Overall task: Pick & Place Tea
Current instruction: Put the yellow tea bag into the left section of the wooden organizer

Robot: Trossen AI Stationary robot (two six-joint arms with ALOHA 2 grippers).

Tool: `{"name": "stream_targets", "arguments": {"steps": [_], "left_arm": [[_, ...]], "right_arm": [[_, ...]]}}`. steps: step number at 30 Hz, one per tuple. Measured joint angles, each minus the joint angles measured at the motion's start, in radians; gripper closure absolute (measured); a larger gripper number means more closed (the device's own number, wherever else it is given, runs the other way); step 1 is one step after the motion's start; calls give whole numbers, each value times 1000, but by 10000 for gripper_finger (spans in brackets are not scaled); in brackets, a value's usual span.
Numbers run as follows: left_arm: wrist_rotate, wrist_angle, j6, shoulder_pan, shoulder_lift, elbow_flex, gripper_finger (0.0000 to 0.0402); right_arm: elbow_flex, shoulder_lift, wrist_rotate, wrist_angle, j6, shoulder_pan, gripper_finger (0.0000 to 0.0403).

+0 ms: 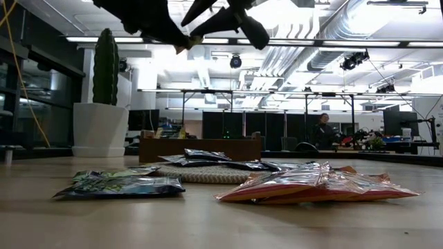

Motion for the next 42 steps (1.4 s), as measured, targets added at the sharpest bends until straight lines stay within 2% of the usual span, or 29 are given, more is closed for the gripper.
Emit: {"name": "stream_targets", "arguments": {"steps": [3, 13, 17, 23, 31, 42], "left_arm": [[-2, 14, 25, 0, 0, 0, 389], [17, 1, 33, 0, -1, 0, 389], [19, -4, 33, -1, -1, 1, 389], [23, 20, 33, -1, -1, 1, 389], [75, 155, 121, -1, -1, 1, 389], [85, 167, 147, -1, -1, 1, 389]], "right_arm": [[0, 0, -25, 11, -7, -11, 288], [0, -40, -48, -9, -6, -7, 281], [0, -110, 11, -96, 20, 22, 279], [0, -166, 160, -212, 84, 94, 278], [0, -145, 190, -192, 78, 105, 275], [0, -138, 155, -121, 41, 95, 208]]}}
